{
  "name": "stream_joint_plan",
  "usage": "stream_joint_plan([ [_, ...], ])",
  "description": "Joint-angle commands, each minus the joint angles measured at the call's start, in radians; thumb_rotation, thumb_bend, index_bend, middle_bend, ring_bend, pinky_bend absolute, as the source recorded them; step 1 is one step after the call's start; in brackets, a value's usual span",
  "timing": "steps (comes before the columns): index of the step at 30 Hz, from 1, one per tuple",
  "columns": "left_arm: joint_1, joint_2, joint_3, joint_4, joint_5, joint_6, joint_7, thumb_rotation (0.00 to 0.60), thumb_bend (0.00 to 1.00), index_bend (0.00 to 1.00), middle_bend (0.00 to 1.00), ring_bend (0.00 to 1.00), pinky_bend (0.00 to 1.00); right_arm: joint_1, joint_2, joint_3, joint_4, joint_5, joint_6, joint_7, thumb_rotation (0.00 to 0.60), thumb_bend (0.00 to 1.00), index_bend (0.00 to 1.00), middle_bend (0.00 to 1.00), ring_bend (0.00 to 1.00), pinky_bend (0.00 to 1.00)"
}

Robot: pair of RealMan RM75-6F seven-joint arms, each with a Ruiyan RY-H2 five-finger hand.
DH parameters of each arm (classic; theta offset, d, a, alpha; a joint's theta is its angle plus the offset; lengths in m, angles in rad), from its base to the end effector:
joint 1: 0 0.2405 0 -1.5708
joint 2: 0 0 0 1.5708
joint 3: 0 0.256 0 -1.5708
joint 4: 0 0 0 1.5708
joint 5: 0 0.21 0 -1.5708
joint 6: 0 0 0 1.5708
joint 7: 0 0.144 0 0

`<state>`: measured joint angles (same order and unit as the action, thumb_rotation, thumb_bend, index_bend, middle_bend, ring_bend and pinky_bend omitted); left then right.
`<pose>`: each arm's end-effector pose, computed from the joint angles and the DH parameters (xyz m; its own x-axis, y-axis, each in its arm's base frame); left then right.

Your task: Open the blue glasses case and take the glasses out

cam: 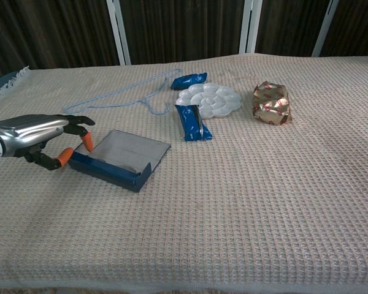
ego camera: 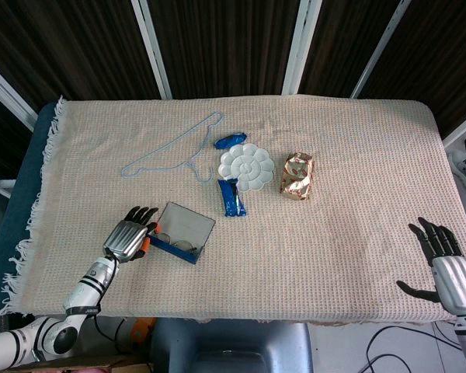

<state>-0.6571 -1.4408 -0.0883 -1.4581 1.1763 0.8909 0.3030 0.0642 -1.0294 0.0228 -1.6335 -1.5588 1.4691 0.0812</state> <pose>-0.2115 0.3259 0.0025 0.5488 0.3363 0.7653 0.8264 -0.3563 -0.4361 -0.3125 -0.1687 0.1767 0.3889 -0.0529 0.9198 -0.9211 -0.0423 0.3870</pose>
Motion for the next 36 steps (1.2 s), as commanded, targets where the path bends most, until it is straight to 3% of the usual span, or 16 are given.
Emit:
stream_joint_plan([
  [1,0.011,0.016,0.016,0.007,-0.003,0.010,0.018,0.600,0.66,0.35,0.03,0.00,0.00,-0.001,0.001,0.000,0.000,-0.001,0.002,0.002,0.600,0.18,0.00,0.00,0.00,0.00],
  [9,0.042,0.057,0.068,-0.001,0.018,0.014,0.023,0.600,0.67,0.39,0.03,0.00,0.00,-0.003,0.001,0.001,0.000,-0.002,0.009,0.009,0.600,0.18,0.00,0.00,0.00,0.00],
  [19,0.103,0.107,0.130,-0.042,0.117,0.096,0.020,0.600,0.67,0.41,0.03,0.00,0.00,-0.002,-0.002,0.008,-0.008,0.015,0.005,0.000,0.600,0.18,0.00,0.00,0.00,0.00],
  [25,0.142,0.145,0.174,-0.106,0.193,0.150,0.025,0.600,0.68,0.41,0.03,0.00,0.00,0.004,-0.003,-0.001,-0.011,-0.001,-0.006,-0.012,0.600,0.18,0.00,0.00,0.00,0.00],
  [36,0.164,0.186,0.240,-0.219,0.316,0.148,-0.002,0.600,0.68,0.38,0.00,0.00,0.00,-0.007,0.008,-0.004,-0.008,-0.013,0.018,0.022,0.600,0.18,0.00,0.00,0.00,0.00],
])
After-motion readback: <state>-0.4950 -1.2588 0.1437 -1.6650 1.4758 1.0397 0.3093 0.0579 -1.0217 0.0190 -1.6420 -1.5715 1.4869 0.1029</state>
